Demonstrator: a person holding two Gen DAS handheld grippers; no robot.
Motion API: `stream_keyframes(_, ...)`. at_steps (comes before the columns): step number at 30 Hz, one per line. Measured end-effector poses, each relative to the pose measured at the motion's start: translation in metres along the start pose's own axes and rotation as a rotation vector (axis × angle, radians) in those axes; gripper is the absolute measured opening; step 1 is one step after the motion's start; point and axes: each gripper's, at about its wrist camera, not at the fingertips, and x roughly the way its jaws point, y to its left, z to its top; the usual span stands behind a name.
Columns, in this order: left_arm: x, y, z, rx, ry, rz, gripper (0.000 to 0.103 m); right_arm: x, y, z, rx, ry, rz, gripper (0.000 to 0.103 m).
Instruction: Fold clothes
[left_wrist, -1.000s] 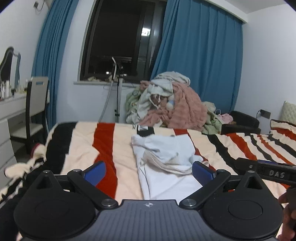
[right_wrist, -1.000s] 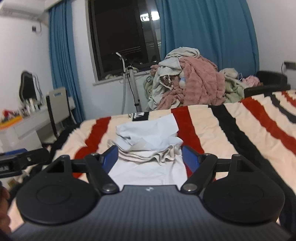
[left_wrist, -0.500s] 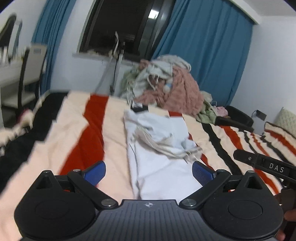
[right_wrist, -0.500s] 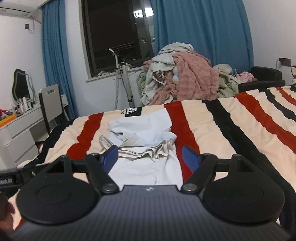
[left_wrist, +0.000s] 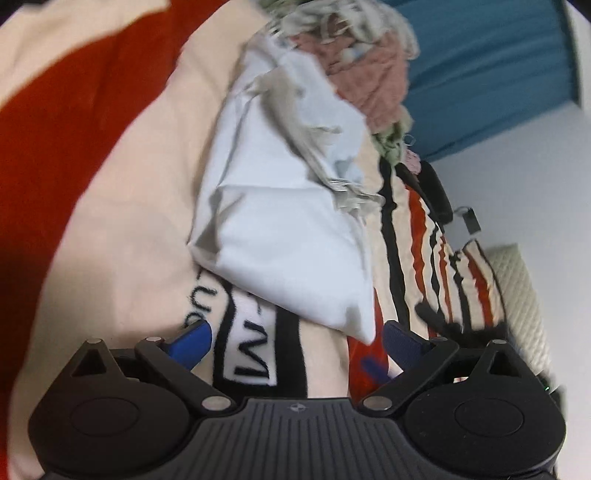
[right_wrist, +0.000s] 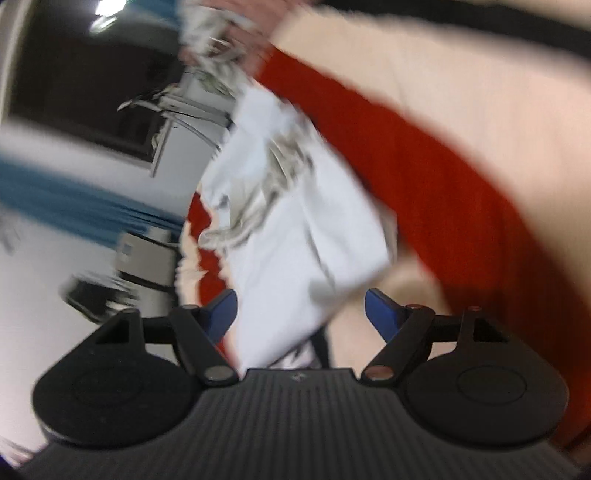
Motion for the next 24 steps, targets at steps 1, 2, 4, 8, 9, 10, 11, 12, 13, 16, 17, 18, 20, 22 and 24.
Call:
stream_keyframes(1, 0.004, 0.005, 0.003, -0.027, -0.004, -0.009, 0.097, 0.007, -0.008, -0.002, 0.056, 0.030, 0.015, 0.078)
stream_keyframes(2, 0.007, 0.010, 0.007, -0.053, -0.014, -0.020, 0.097, 0.015, -0.015, -0.005, 0.112, 0.060, 0.029, 0.078)
stream_keyframes(4, 0.012, 0.016, 0.014, -0.089, -0.040, -0.026, 0.090, 0.025, -0.019, -0.008, 0.139, 0.046, 0.030, 0.071)
stream_keyframes(8, 0.021, 0.024, 0.025, -0.119, -0.088, -0.011, 0.068, 0.033, -0.025, -0.004, 0.175, -0.059, 0.008, 0.054)
stream_keyframes(9, 0.023, 0.026, 0.027, -0.122, -0.096, 0.004, 0.060, 0.033, -0.028, -0.001, 0.179, -0.093, -0.010, 0.050)
stream_keyframes(10, 0.025, 0.026, 0.029, -0.121, -0.103, 0.016, 0.049, 0.032, -0.030, 0.002, 0.182, -0.127, -0.028, 0.044)
stream_keyframes(11, 0.027, 0.025, 0.032, -0.116, -0.110, 0.027, 0.044, 0.032, -0.032, 0.004, 0.190, -0.148, -0.033, 0.043)
stream_keyframes(12, 0.028, 0.025, 0.033, -0.111, -0.115, 0.030, 0.038, 0.032, -0.033, 0.006, 0.189, -0.154, -0.031, 0.042)
stream_keyframes(13, 0.028, 0.025, 0.035, -0.107, -0.119, 0.022, 0.029, 0.033, -0.032, 0.006, 0.174, -0.155, -0.038, 0.037)
stream_keyframes(16, 0.025, 0.025, 0.038, -0.106, -0.134, -0.021, 0.016, 0.029, -0.023, 0.005, 0.094, -0.164, -0.052, 0.018)
stream_keyframes(17, 0.022, 0.025, 0.038, -0.107, -0.144, -0.033, 0.014, 0.027, -0.018, 0.004, 0.071, -0.169, -0.039, 0.014)
stream_keyframes(18, 0.018, 0.024, 0.038, -0.109, -0.155, -0.046, 0.011, 0.027, -0.015, 0.004, 0.054, -0.172, -0.026, 0.013)
stream_keyframes(20, 0.006, 0.021, 0.036, -0.107, -0.182, -0.074, 0.009, 0.020, -0.010, 0.004, 0.022, -0.184, 0.008, 0.011)
stream_keyframes(22, -0.010, 0.013, 0.032, -0.083, -0.219, -0.098, 0.008, 0.010, 0.001, 0.001, -0.031, -0.199, 0.046, 0.010)
stream_keyframes(24, -0.030, 0.005, 0.026, -0.055, -0.255, -0.124, 0.007, -0.002, 0.013, -0.004, -0.091, -0.216, 0.081, 0.010)
